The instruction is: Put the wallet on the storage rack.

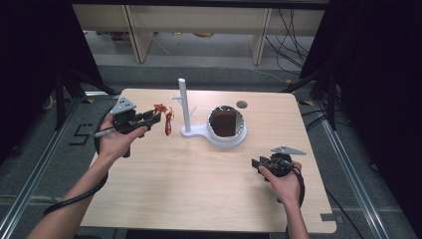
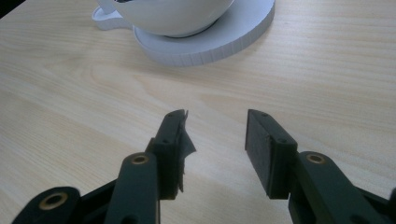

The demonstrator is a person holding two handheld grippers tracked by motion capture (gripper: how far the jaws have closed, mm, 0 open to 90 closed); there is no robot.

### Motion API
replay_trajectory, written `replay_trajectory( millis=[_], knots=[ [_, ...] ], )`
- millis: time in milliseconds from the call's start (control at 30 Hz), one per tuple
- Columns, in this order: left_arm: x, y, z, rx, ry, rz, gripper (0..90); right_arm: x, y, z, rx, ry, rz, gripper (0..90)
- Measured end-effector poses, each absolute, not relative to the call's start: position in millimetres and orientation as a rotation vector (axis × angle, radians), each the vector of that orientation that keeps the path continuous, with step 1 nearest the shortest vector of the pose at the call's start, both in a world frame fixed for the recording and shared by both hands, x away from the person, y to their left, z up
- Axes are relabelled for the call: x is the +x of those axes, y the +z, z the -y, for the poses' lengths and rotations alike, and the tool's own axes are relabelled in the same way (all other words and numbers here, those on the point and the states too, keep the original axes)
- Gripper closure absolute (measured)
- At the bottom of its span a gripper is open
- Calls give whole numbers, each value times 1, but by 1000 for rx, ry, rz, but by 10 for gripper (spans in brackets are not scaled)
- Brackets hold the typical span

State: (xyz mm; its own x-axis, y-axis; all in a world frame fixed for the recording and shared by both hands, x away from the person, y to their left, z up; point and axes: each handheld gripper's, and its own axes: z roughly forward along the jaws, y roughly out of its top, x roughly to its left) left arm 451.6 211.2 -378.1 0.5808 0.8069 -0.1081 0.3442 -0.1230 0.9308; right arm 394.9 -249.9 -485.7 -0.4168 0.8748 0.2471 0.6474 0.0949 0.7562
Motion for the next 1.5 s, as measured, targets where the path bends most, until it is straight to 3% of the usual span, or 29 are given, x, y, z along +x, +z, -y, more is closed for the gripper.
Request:
replay_trajectory(
  millis=[1033,1500],
  knots=[
    [473,-362,-211,1659,582,-1006,674,392,-486,245,1559,1239,-2115,584],
    [466,-360,-191,1690,630,-953,674,392,-489,243,1563,1235,-2118,581]
  ],
)
